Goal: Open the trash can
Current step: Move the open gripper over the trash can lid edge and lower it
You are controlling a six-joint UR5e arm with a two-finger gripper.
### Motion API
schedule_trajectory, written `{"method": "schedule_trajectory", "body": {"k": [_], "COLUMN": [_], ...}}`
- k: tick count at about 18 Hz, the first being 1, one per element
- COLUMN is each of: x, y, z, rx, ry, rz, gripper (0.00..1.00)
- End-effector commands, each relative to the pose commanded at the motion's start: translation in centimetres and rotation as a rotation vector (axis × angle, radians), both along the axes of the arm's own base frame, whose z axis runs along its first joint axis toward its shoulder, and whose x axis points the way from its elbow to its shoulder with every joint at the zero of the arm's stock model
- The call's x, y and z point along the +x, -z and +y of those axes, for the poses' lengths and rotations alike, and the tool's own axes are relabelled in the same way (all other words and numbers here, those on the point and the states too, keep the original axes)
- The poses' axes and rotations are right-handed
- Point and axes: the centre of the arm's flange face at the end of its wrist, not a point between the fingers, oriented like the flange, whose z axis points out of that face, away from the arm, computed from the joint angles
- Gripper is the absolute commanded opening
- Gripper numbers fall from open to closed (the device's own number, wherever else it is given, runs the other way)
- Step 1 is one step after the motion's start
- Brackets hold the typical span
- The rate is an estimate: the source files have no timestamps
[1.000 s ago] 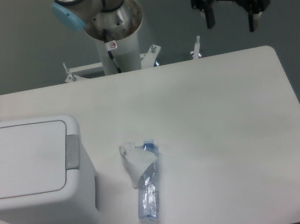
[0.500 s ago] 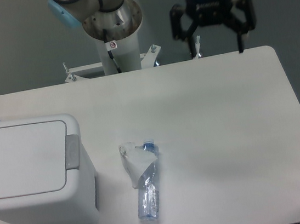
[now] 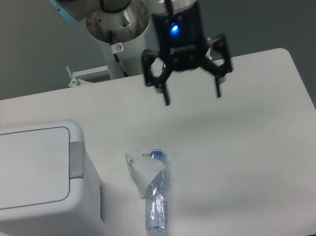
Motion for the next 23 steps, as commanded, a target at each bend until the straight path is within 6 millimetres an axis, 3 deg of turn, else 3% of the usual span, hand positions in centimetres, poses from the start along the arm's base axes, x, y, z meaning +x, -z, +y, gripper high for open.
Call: {"method": "schedule_trajectory", "body": {"k": [4,11,23], "x": [2.8,5.2,6.4], "y": [0.3,2.6,4.7], "z": [2.4,5.0,7.0], "rx": [0.044,0.077,0.049], "ry": [-0.03,-0.053,-0.037], "rz": [-0.046,-0.176,-0.206], "gripper": [1.0,1.0,1.0]}}
